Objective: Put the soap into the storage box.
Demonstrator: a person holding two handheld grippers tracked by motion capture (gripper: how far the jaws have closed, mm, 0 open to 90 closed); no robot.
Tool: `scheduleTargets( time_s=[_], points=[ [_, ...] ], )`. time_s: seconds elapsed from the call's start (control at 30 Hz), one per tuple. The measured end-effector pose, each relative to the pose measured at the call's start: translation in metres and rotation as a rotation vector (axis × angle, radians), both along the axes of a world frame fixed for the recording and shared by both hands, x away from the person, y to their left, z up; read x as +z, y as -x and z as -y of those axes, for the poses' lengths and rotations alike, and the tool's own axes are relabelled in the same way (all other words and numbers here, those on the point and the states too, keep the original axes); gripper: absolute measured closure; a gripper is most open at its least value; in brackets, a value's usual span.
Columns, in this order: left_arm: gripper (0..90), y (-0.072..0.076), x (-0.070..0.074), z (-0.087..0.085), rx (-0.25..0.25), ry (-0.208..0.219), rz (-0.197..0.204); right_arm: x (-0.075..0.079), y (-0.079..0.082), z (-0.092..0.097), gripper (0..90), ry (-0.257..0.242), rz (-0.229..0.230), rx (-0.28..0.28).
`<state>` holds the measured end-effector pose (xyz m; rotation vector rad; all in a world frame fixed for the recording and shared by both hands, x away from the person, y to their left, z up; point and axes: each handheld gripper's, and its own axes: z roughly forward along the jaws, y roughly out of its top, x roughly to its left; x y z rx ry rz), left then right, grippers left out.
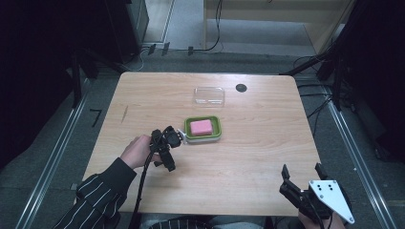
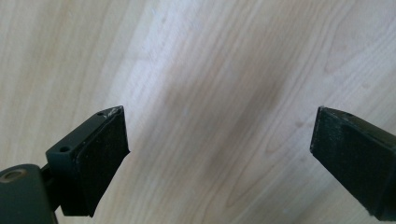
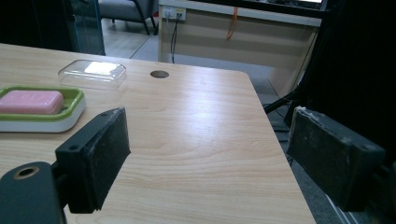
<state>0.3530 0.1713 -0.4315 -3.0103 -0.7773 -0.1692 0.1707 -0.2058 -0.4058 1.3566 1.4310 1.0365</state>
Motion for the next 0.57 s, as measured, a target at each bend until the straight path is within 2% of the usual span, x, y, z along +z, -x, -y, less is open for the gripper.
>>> scheduleTargets(
  time_s=[0.1, 0.27, 0.37, 0.57],
  points=[
    [4.7, 0.007, -0.001, -0.006, 0.017, 0.01, 0.0, 0.0, -0.001, 0.0, 12.7, -0.001, 0.001, 0.002],
    [4.6, 0.018, -0.005, -0.015, 0.032, 0.001, 0.002, 0.0, -0.002, -0.002, 12.7, -0.001, 0.001, 0.007],
    [4.6, 0.025, -0.008, -0.021, 0.05, 0.013, 0.008, 0.0, -0.002, -0.002, 12.7, -0.004, 0.002, 0.008],
    [4.6, 0.031, -0.012, -0.028, 0.058, 0.012, -0.006, 0.0, -0.005, -0.003, 12.7, 0.001, 0.003, 0.018]
  ],
)
